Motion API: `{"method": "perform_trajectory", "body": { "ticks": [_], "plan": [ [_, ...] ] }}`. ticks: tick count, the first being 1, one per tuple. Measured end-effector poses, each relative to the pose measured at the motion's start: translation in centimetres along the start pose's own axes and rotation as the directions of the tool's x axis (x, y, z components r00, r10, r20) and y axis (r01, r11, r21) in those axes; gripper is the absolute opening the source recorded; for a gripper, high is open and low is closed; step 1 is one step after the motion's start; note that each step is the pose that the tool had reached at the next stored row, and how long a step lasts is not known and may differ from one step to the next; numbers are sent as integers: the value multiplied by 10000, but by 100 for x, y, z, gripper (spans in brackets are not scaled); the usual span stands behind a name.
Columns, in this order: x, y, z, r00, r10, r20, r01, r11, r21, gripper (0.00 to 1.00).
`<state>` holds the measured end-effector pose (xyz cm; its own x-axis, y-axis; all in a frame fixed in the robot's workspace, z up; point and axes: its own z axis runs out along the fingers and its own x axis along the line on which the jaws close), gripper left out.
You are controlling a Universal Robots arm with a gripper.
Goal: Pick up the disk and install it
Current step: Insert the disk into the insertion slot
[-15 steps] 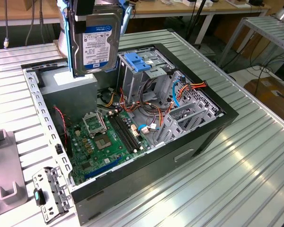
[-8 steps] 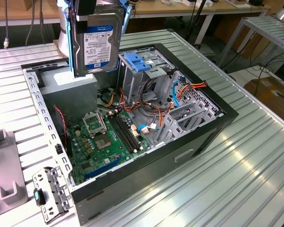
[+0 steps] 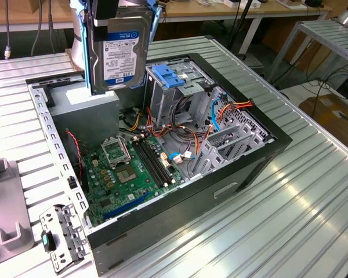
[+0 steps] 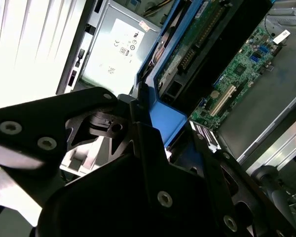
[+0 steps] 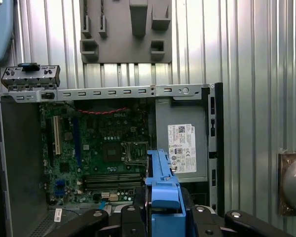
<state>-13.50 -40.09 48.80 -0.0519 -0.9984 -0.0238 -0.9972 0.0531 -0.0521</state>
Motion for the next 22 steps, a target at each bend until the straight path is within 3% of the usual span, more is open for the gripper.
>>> {"method": "perform_trajectory", "body": {
  "ticks": [9, 12, 22],
  "plan": [
    [120, -10, -3, 10000, 0, -1, 0, 10000, -1, 37],
    [212, -16, -4, 10000, 0, 0, 0, 10000, 0, 37],
    [391, -30, -7, 10000, 0, -1, 0, 10000, 0, 37]
  ]
}}
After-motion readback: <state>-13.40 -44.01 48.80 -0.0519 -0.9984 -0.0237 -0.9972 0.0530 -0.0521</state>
